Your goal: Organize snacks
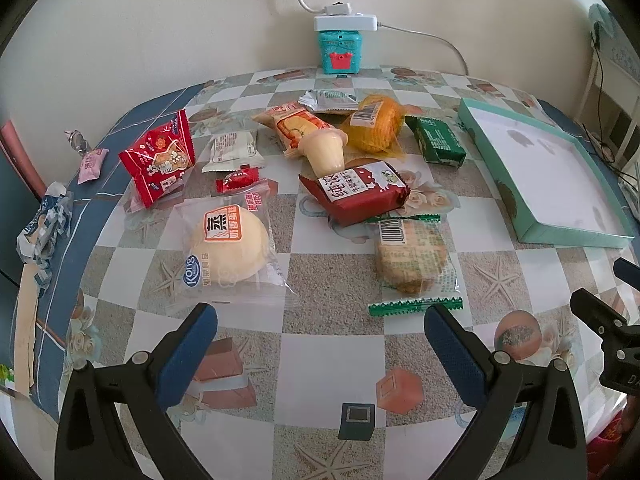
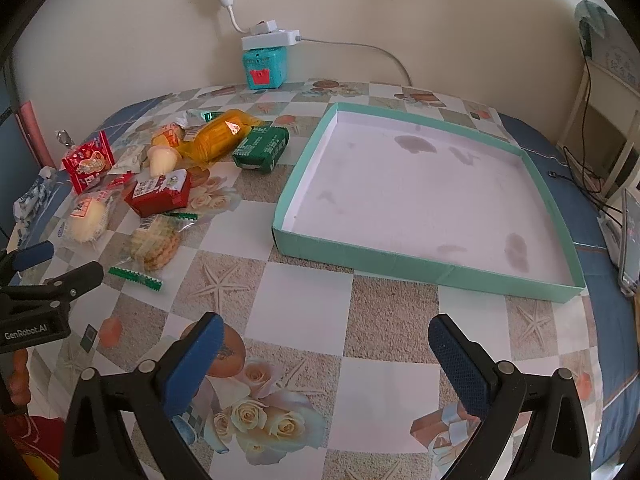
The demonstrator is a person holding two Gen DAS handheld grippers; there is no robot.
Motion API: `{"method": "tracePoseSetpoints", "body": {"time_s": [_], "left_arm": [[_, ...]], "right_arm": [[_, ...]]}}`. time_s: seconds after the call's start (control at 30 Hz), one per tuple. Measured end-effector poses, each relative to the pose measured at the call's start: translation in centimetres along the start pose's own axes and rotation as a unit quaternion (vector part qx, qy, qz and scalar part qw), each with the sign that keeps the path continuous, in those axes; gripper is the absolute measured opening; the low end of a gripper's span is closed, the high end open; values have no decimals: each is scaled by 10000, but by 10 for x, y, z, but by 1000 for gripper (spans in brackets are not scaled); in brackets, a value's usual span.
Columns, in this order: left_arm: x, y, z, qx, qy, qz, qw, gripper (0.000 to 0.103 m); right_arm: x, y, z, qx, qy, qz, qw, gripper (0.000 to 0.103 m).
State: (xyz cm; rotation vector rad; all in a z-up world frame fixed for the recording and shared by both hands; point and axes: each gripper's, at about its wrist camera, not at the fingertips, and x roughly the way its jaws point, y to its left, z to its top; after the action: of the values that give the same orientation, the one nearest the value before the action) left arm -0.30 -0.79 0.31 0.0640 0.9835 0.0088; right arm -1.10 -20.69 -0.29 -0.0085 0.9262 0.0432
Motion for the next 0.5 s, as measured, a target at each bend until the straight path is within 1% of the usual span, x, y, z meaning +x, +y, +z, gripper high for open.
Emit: {"method": "tracePoseSetpoints", "body": {"time_s": [0.5], "left_arm": [[0,-1,0,-3,-4,8,10000,103]], "right_arm": [[1,2,-1,-53,31,-35,10000,103]]}}
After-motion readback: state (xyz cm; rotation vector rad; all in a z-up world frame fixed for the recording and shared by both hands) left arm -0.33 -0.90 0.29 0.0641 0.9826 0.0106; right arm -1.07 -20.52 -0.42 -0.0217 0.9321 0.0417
